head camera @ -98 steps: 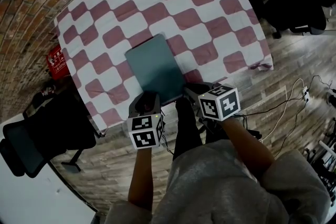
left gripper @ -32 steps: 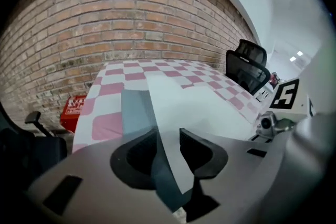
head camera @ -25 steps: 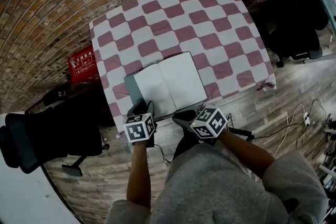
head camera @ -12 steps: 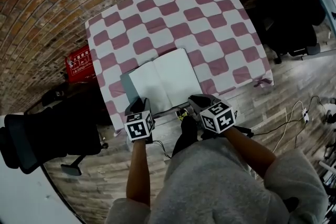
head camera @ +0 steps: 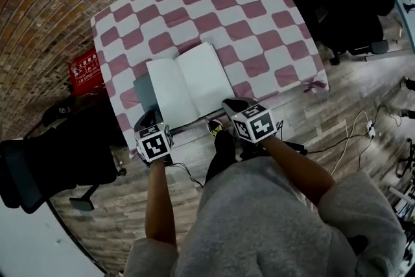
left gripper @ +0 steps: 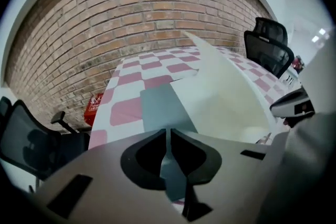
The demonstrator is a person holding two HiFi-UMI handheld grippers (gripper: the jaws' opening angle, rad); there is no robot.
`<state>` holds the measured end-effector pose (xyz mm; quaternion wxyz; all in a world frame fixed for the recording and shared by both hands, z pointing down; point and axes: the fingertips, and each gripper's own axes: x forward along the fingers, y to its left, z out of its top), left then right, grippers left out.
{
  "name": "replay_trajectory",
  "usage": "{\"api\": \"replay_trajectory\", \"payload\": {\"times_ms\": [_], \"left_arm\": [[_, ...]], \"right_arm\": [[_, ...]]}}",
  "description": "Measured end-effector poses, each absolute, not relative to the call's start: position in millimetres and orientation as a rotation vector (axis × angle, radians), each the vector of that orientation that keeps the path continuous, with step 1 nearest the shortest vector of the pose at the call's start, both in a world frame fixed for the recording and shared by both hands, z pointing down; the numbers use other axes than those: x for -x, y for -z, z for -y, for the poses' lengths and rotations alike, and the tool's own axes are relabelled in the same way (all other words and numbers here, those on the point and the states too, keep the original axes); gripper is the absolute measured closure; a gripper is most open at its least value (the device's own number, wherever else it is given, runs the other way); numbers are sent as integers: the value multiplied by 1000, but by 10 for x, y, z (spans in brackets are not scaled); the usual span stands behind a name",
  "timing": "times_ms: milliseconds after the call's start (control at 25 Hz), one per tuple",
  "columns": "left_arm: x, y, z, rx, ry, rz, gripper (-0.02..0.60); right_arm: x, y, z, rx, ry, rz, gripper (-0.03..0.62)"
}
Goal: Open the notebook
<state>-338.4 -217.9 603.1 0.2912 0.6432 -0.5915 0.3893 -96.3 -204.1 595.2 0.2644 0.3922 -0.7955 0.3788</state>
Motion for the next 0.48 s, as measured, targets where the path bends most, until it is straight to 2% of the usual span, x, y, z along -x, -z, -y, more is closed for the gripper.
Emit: {"api": "replay_trajectory", "payload": {"times_ms": [240, 480], "left_arm": [[3330, -5642, 2136, -1751, -851, 1681, 545], [2945, -5052, 1989, -1871, -744, 1723, 545]], "right_arm": [[818, -5386, 2171, -1060, -954, 2352, 553], [314, -4572, 2300, -1165, -799, 2525, 551]]}}
